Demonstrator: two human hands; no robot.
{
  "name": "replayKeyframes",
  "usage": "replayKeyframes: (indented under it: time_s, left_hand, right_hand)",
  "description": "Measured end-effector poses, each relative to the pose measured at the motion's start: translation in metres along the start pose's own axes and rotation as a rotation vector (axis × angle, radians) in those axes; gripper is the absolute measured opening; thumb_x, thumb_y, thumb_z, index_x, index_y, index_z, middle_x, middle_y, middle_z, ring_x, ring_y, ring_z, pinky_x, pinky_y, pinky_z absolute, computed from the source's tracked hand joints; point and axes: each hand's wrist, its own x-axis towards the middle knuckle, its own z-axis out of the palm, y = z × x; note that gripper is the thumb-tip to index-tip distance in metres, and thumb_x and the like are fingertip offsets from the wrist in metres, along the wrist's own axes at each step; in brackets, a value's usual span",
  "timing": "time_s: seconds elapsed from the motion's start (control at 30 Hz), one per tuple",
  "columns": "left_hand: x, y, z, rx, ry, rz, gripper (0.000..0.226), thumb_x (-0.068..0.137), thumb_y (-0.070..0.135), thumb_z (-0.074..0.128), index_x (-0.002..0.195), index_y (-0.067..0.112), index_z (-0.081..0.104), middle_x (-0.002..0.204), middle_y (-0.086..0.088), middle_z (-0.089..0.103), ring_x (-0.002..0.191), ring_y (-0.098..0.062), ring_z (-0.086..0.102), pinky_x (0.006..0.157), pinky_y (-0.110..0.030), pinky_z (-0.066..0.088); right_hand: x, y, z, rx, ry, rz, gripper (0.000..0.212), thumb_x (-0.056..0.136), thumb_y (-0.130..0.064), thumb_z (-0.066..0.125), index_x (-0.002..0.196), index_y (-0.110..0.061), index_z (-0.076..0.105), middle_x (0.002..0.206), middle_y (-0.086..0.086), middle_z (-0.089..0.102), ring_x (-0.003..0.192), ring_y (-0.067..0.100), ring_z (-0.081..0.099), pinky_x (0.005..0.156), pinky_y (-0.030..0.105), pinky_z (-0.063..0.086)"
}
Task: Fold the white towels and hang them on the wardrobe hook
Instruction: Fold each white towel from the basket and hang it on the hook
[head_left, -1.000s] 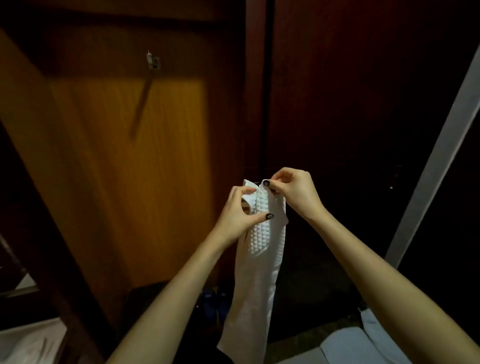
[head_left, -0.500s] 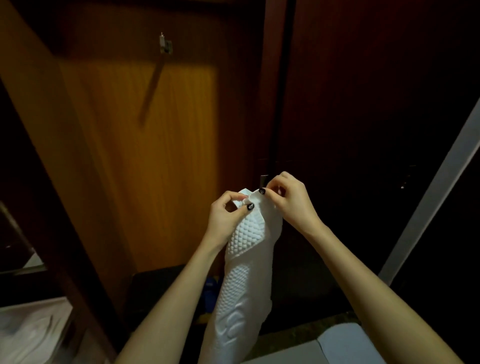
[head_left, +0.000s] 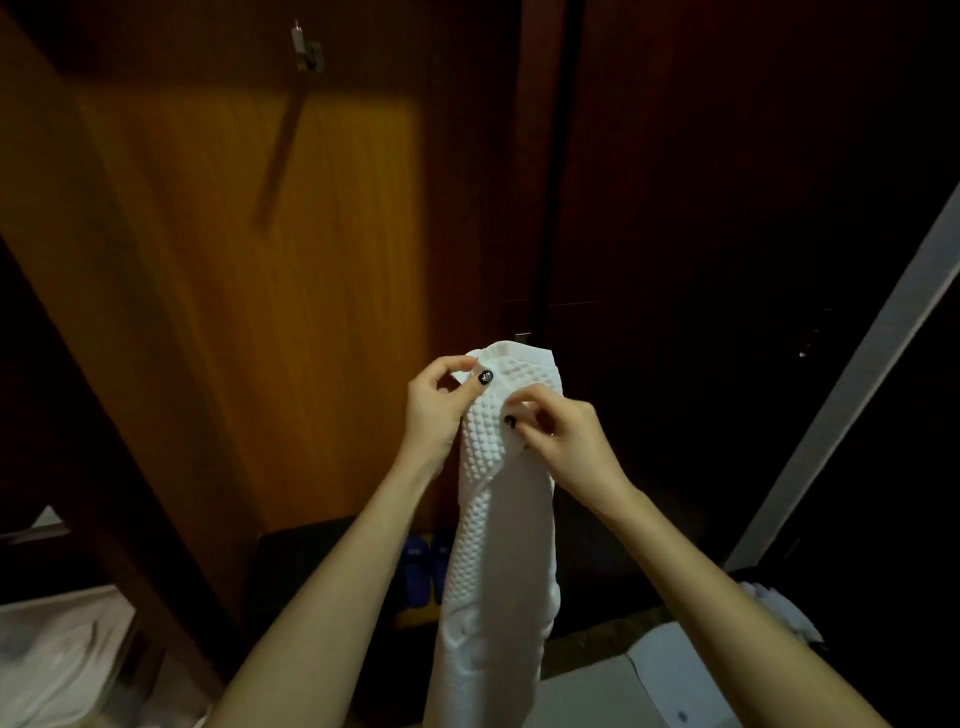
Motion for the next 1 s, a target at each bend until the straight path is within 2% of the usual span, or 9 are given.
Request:
replayKeyframes:
  time_s: [0.1,0.2,0.3,0.43,0.5,0.63,0.73,0.87,1.0]
  left_hand:
    - [0.003,-0.006,0.000,-0.057,-0.031,-0.061,0.014,0.088,0.012,0.066,0.096,0.024,0.071,0.096,0.004,0.072,0.088,-0.010,0.068,0.067,-0.017,0.052]
    - [0.010,-0.011,-0.003,-0.048,-0.026,-0.073,0.020,0.090,0.007,0.062,0.100,0.023,0.069,0.099,0.002,0.069,0.081,-0.005,0.067,0.065,-0.016,0.051]
    - [0.018,-0.012,-0.004,0.075,-0.043,-0.011,0.028,0.087,0.000,0.063,0.098,0.025,0.064,0.082,0.005,0.061,0.061,-0.001,0.053,0.059,-0.016,0.046]
    - [0.023,-0.010,0.003,0.036,-0.038,0.003,0.029,0.083,-0.008,0.065,0.091,0.019,0.063,0.087,0.013,0.067,0.067,0.000,0.063,0.064,-0.013,0.050]
    - [0.025,-0.011,0.004,-0.010,-0.013,0.010,0.027,0.081,-0.009,0.066,0.094,0.015,0.064,0.089,0.005,0.066,0.074,-0.005,0.062,0.069,-0.015,0.052]
    - [0.027,-0.009,0.013,-0.006,-0.130,0.037,0.033,0.080,-0.009,0.067,0.093,0.021,0.067,0.090,0.010,0.069,0.084,-0.006,0.065,0.073,-0.017,0.052]
    - [0.028,-0.010,0.013,-0.029,-0.161,0.023,0.036,0.081,-0.009,0.066,0.093,0.024,0.067,0.090,0.011,0.070,0.086,-0.006,0.064,0.076,-0.021,0.053]
    - [0.029,-0.010,0.001,-0.086,-0.148,-0.011,0.037,0.079,-0.006,0.068,0.090,0.029,0.070,0.093,0.004,0.069,0.090,-0.015,0.063,0.079,-0.030,0.054]
    - [0.025,-0.007,-0.008,-0.145,-0.181,-0.031,0.031,0.075,0.007,0.073,0.092,0.032,0.073,0.097,0.002,0.073,0.092,-0.015,0.069,0.073,-0.024,0.054]
  right_hand:
    - [0.006,0.004,-0.002,0.270,0.074,0.213,0.014,0.087,-0.001,0.066,0.086,-0.013,0.073,0.078,-0.003,0.071,0.069,0.008,0.066,0.060,0.024,0.053]
    - [0.011,0.009,-0.009,0.446,0.124,0.359,0.009,0.086,0.001,0.069,0.083,-0.007,0.072,0.076,0.005,0.069,0.067,0.009,0.067,0.057,0.022,0.053]
    - [0.014,0.013,-0.020,0.515,0.128,0.423,0.001,0.086,0.000,0.068,0.087,0.000,0.069,0.076,0.015,0.065,0.067,0.011,0.067,0.059,0.024,0.056]
    - [0.017,0.013,-0.030,0.583,0.148,0.431,0.006,0.084,0.005,0.069,0.087,0.000,0.069,0.077,0.020,0.068,0.071,0.018,0.071,0.063,0.024,0.057]
    - [0.017,0.016,-0.035,0.538,0.097,0.422,0.013,0.082,0.002,0.072,0.093,-0.004,0.069,0.085,0.017,0.073,0.080,0.021,0.073,0.067,0.022,0.057]
    - [0.017,0.019,-0.035,0.350,-0.076,0.361,0.032,0.081,-0.001,0.074,0.107,-0.017,0.066,0.093,-0.005,0.075,0.094,0.007,0.071,0.077,0.019,0.055]
    - [0.024,0.016,-0.033,0.276,-0.114,0.310,0.033,0.085,-0.001,0.070,0.114,-0.017,0.064,0.095,-0.005,0.074,0.098,0.005,0.069,0.087,0.021,0.055]
    - [0.035,0.005,-0.027,0.301,0.004,0.282,0.013,0.087,-0.001,0.067,0.093,-0.012,0.071,0.082,0.005,0.075,0.079,0.015,0.073,0.076,0.026,0.059]
    - [0.045,-0.009,-0.013,0.167,-0.002,0.161,0.010,0.088,-0.006,0.068,0.096,-0.007,0.073,0.084,0.003,0.073,0.075,0.009,0.071,0.069,0.019,0.055]
